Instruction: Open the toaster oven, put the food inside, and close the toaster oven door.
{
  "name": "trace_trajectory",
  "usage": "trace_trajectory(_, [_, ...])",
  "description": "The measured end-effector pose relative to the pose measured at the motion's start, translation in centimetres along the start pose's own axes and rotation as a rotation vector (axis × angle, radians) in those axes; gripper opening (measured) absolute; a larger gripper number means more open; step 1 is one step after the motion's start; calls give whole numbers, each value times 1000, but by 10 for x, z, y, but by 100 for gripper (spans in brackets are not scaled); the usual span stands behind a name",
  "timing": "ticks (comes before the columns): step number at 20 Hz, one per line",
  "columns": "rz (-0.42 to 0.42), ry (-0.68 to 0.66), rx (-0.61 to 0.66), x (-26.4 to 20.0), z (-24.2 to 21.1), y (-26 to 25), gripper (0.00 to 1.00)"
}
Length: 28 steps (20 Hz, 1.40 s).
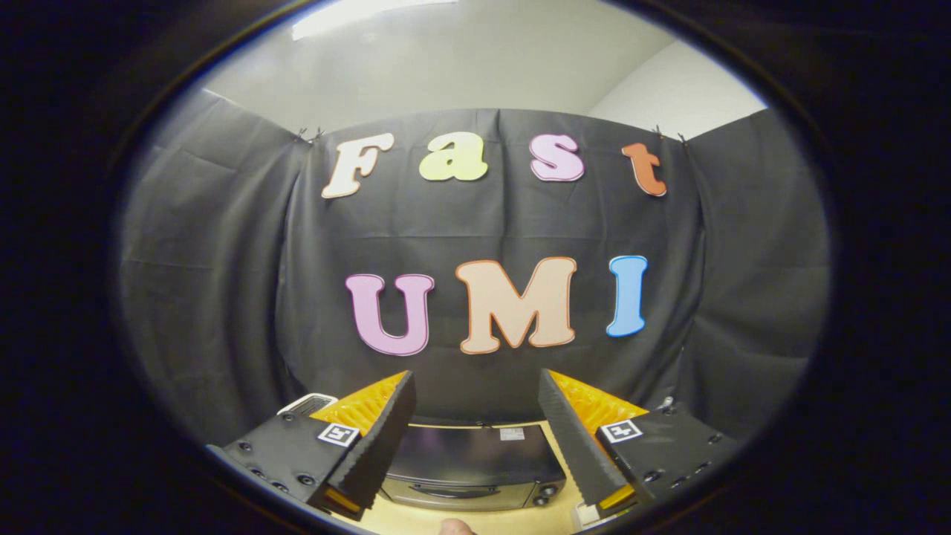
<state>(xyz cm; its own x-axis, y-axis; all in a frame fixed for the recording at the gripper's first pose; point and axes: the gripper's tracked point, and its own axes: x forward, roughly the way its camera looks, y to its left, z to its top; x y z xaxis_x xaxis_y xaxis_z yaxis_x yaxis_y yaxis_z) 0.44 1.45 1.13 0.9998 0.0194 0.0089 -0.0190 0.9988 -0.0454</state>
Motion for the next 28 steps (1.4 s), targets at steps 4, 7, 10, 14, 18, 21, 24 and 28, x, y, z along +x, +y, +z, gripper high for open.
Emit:
trace_trajectory(4, [28,-4,12,5,-1,13,100])
trace_trajectory(7, [50,-5,5,5,-4,23,100])
trace_trajectory(10, [67,10,9,14,-21,31,100])
trace_trajectory(14, [48,57,-9,31,-75,35,100])
trace_trajectory(18, [53,160,-20,45,-141,44,100])
trace_trajectory(21, [30,224,-42,51,-185,43,100])
trace_trajectory(24, [18,292,-71,54,-225,41,100])
trace_trajectory(28, [-4,362,-82,54,-266,36,100])
